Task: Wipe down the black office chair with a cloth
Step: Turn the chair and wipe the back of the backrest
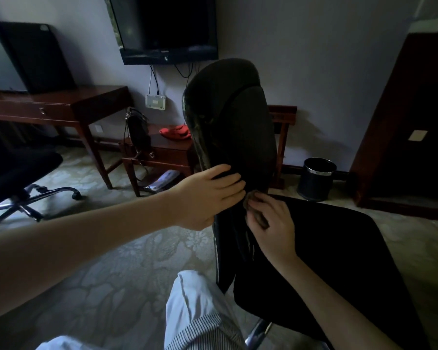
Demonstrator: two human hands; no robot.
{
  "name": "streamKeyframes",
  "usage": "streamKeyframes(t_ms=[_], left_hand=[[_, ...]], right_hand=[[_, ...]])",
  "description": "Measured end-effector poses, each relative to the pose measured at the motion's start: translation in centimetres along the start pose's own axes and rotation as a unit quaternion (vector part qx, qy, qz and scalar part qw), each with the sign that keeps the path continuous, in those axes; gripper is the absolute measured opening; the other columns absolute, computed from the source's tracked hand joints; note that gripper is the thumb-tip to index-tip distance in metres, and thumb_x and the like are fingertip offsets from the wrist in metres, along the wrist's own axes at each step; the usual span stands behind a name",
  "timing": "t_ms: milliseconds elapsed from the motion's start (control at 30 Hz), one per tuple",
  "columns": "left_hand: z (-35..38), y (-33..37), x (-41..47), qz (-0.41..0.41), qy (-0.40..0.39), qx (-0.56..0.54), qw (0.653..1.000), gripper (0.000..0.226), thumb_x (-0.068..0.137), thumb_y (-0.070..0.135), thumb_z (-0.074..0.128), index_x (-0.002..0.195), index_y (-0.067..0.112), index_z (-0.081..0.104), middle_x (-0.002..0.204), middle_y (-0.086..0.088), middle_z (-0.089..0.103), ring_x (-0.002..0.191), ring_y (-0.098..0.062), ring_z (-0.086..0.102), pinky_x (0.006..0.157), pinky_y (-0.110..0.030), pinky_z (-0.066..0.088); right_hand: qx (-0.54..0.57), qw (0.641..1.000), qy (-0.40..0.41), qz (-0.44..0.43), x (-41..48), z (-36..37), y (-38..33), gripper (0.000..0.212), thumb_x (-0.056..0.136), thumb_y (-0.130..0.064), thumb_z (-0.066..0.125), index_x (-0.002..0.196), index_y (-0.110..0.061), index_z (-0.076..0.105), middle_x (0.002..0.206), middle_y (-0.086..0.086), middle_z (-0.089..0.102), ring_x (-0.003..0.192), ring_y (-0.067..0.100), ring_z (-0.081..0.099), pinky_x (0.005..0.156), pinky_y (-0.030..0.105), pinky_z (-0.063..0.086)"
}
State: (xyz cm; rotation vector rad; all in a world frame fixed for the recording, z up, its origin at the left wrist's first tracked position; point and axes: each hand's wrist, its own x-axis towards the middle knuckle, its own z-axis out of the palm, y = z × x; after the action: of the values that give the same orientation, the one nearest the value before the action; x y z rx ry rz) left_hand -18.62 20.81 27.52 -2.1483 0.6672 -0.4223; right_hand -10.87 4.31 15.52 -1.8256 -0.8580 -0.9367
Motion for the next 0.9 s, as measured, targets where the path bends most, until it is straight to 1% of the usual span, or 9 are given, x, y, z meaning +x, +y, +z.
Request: streamKeyframes(t_ms=[100,200,267,367,467,533,600,767,900], left_hand=[[0.2,0.3,0.0,-0.008,-0.002,0.004,1.000,0.067,0.064,0.040,0.065,0.124,0.009,0.060,0.127,-0.010,0.060,0.119,-0.026,0.055,0.106,-0.043,0.022],[0.3,0.2,-0.3,-0.020,-0.009,-0.014,1.000,0.062,0.074,0.037,0.041,0.126,0.009,0.058,0.129,-0.010,0.059,0.121,-0.026,0.054,0.105,-0.042,0.023],[0.4,0.2,-0.3,-0.023,-0.018,-0.022,0.999,0.063,0.075,0.034,0.032,0.126,0.008,0.058,0.129,-0.011,0.058,0.122,-0.027,0.053,0.105,-0.042,0.023],[0.8,0.3,-0.3,-0.019,-0.001,-0.008,1.000,0.064,0.070,0.035,0.048,0.127,0.007,0.057,0.130,-0.012,0.057,0.122,-0.028,0.053,0.105,-0.042,0.023],[1.0,0.3,-0.3,-0.023,-0.002,-0.013,1.000,0.064,0.071,0.034,0.047,0.128,0.006,0.056,0.132,-0.012,0.056,0.124,-0.029,0.051,0.106,-0.041,0.022],[1.0,0.2,-0.3,-0.028,-0.013,-0.025,0.999,0.062,0.076,0.032,0.035,0.129,0.006,0.055,0.132,-0.013,0.056,0.124,-0.029,0.051,0.106,-0.042,0.022],[0.9,0.1,-0.2,-0.028,-0.022,-0.042,0.998,0.063,0.077,0.030,0.028,0.127,0.006,0.056,0.131,-0.013,0.057,0.123,-0.030,0.052,0.105,-0.041,0.022],[0.9,0.0,-0.2,-0.024,-0.019,-0.030,0.999,0.063,0.077,0.029,0.026,0.127,0.006,0.057,0.130,-0.013,0.058,0.122,-0.029,0.052,0.105,-0.040,0.023],[1.1,0.1,-0.3,-0.026,-0.010,-0.015,1.000,0.063,0.078,0.029,0.026,0.129,0.006,0.054,0.132,-0.013,0.055,0.124,-0.030,0.050,0.106,-0.041,0.022]], right_hand=[[-0.012,1.000,0.003,0.005,-2.0,1.0,0.9,0.019,0.083,-0.019,0.061,0.091,-0.006,0.072,0.106,0.005,0.069,0.090,0.017,0.057,0.091,0.008,0.036],[-0.053,0.998,0.010,-0.029,-4.3,1.2,2.4,0.013,0.082,-0.015,0.063,0.085,-0.005,0.072,0.101,0.006,0.070,0.084,0.020,0.059,0.079,0.023,0.048],[-0.076,0.997,-0.024,-0.024,-6.6,1.1,3.5,0.015,0.083,-0.016,0.060,0.083,-0.007,0.072,0.099,0.004,0.070,0.078,0.022,0.061,0.071,0.029,0.051],[-0.091,0.992,-0.092,0.012,-9.9,0.2,5.1,0.021,0.080,-0.021,0.055,0.079,-0.012,0.073,0.093,-0.004,0.070,0.077,0.015,0.056,0.061,0.031,0.054],[-0.066,0.994,-0.074,0.048,-9.5,-0.5,5.0,0.020,0.081,-0.023,0.056,0.083,-0.013,0.074,0.096,-0.005,0.070,0.082,0.012,0.056,0.072,0.025,0.053],[-0.039,0.998,-0.026,0.050,-6.9,-0.5,3.9,0.017,0.082,-0.020,0.060,0.088,-0.010,0.073,0.101,0.000,0.069,0.087,0.014,0.057,0.087,0.012,0.043],[0.010,0.999,0.008,0.041,-4.1,-0.4,2.2,0.016,0.083,-0.018,0.062,0.095,-0.010,0.070,0.106,0.004,0.068,0.094,0.013,0.056,0.093,0.010,0.038],[0.069,0.997,0.005,0.019,-2.5,1.6,0.8,0.018,0.084,-0.019,0.062,0.102,-0.014,0.065,0.112,0.007,0.065,0.100,0.016,0.056,0.094,0.016,0.041],[0.026,1.000,0.013,-0.002,-4.9,2.0,2.2,0.016,0.084,-0.016,0.063,0.090,-0.004,0.072,0.104,0.010,0.068,0.092,0.020,0.060,0.088,0.022,0.047]])
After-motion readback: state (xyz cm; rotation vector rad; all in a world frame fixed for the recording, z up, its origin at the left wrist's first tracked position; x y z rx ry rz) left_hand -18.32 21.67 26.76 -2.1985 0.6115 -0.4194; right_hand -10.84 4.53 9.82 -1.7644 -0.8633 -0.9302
